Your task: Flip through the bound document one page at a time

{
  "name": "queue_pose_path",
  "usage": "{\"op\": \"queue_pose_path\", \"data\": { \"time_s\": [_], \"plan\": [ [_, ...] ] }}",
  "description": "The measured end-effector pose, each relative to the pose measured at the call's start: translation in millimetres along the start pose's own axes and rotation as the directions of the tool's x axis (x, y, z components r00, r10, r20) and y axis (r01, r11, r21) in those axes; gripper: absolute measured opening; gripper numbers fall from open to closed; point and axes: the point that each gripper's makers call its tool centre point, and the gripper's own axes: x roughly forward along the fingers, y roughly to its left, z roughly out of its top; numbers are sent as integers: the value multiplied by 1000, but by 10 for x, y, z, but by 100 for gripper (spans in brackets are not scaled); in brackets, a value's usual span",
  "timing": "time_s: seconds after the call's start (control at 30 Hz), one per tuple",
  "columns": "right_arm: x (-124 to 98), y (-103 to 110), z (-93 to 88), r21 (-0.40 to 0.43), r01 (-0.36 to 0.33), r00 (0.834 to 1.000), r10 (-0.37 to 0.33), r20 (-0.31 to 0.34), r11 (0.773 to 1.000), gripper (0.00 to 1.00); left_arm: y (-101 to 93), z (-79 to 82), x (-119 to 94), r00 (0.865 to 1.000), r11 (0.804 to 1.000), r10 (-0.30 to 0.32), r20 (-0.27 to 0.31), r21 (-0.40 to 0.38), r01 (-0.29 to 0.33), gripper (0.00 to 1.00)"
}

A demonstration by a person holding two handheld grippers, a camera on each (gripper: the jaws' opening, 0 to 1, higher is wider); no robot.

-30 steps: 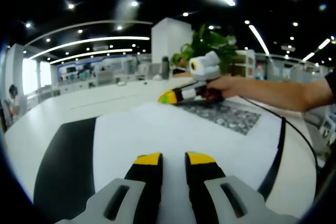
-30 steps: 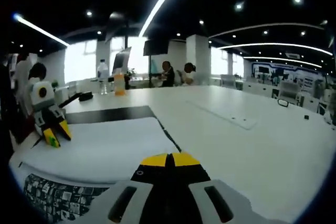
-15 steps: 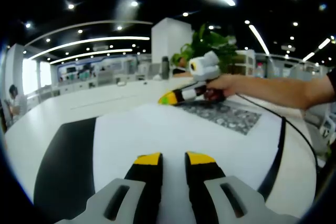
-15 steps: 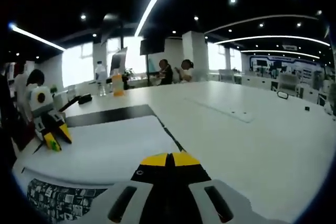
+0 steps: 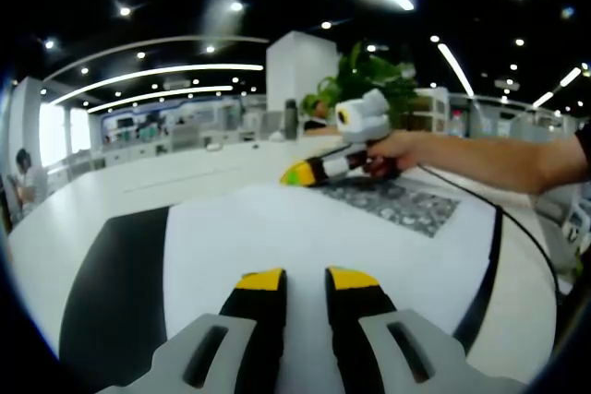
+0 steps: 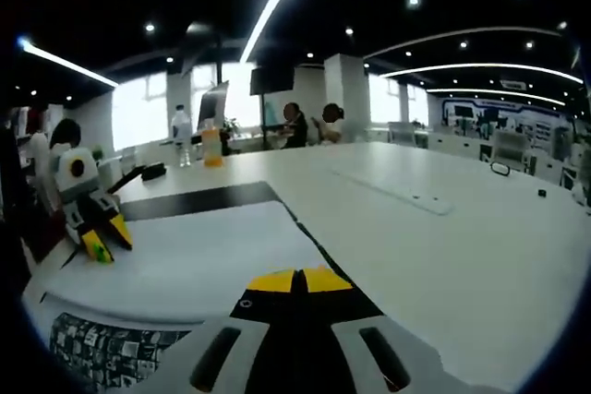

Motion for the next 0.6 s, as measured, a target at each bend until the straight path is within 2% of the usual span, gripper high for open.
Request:
{"op": "queue_pose_path", "data": {
  "time_s": [0.6],
  "plan": [
    [-20, 148, -11, -16, -36, 999, 36, -2, 999, 4, 1, -2, -3, 1000, 1000, -2, 0, 0, 2, 18]
  ]
}}
